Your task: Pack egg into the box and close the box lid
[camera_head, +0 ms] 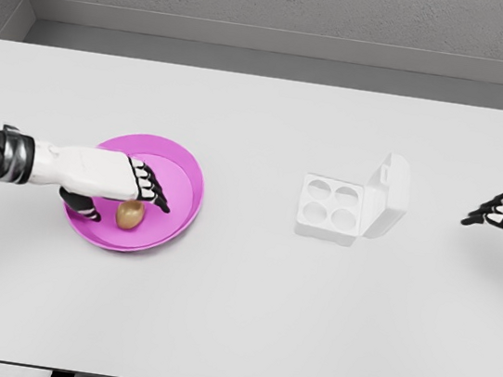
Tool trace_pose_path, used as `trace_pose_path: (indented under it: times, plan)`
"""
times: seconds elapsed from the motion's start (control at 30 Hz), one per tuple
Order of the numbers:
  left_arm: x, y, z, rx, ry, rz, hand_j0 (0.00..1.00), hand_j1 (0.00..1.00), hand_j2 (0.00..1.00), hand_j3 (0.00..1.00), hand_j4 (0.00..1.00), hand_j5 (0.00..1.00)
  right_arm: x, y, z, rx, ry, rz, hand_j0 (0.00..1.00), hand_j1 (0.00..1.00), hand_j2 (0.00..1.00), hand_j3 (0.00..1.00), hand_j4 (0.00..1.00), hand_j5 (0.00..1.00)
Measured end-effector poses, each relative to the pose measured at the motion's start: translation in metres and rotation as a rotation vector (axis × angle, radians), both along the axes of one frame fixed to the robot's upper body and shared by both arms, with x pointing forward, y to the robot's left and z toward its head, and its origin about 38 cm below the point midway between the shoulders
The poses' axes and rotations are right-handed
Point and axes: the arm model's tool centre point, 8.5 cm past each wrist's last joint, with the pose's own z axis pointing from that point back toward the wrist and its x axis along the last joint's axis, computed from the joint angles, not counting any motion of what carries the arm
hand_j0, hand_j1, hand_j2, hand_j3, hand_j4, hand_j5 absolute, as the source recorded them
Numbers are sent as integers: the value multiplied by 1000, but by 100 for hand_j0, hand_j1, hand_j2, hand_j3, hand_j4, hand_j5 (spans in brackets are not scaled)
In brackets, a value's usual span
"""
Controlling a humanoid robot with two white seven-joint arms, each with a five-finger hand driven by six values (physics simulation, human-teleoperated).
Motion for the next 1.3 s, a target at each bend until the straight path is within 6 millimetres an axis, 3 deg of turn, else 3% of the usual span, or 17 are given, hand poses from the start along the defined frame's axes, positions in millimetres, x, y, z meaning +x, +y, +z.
trace_pose_path:
  times: [0.47, 0.73, 1.3]
  plan:
    - [-4, 0, -8, 11, 14, -1, 89, 89, 89, 89, 89, 89, 2, 0, 4, -2, -12, 0, 100, 100, 100, 100, 100, 100]
    - [-3, -4, -11, 20, 6, -10, 80, 80, 80, 80, 80, 80, 3, 6, 2, 10, -17, 11, 100, 100, 100, 100, 100, 100]
    - [-1, -9, -15, 34, -5, -18, 80, 80, 80, 80, 80, 80, 2, 20, 4, 20, -27, 53, 100, 100, 100, 100, 100, 100]
